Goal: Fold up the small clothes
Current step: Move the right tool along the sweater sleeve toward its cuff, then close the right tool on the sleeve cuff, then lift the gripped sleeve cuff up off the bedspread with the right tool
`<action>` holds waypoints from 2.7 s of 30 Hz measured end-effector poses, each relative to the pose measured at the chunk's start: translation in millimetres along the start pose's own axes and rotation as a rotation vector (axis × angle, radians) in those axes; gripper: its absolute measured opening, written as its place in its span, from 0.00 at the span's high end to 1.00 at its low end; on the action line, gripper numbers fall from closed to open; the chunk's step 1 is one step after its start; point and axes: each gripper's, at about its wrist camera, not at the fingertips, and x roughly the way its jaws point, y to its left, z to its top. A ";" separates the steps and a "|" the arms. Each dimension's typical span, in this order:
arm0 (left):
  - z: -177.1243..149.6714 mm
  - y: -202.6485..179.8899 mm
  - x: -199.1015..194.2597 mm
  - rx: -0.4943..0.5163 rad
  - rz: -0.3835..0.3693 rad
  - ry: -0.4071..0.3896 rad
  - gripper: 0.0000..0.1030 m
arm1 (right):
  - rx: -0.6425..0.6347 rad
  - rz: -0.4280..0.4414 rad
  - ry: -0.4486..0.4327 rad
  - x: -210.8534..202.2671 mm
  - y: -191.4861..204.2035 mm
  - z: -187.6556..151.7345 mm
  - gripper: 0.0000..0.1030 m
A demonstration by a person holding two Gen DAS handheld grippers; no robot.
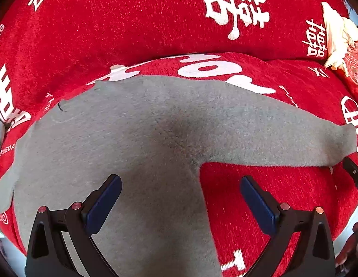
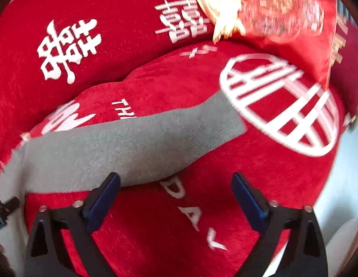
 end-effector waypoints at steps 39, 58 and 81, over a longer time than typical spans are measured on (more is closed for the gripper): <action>-6.7 83.5 -14.2 -0.111 -0.105 -0.068 0.00 | 0.154 0.161 -0.148 -20.8 -9.1 36.4 0.93; -74.9 186.8 -19.0 -0.215 -0.090 -0.044 0.00 | 0.133 0.217 -0.202 -85.7 71.8 42.1 0.93; -114.4 270.5 -23.8 -0.275 -0.101 -0.066 0.00 | -0.021 0.283 -0.216 -116.7 222.1 14.9 0.93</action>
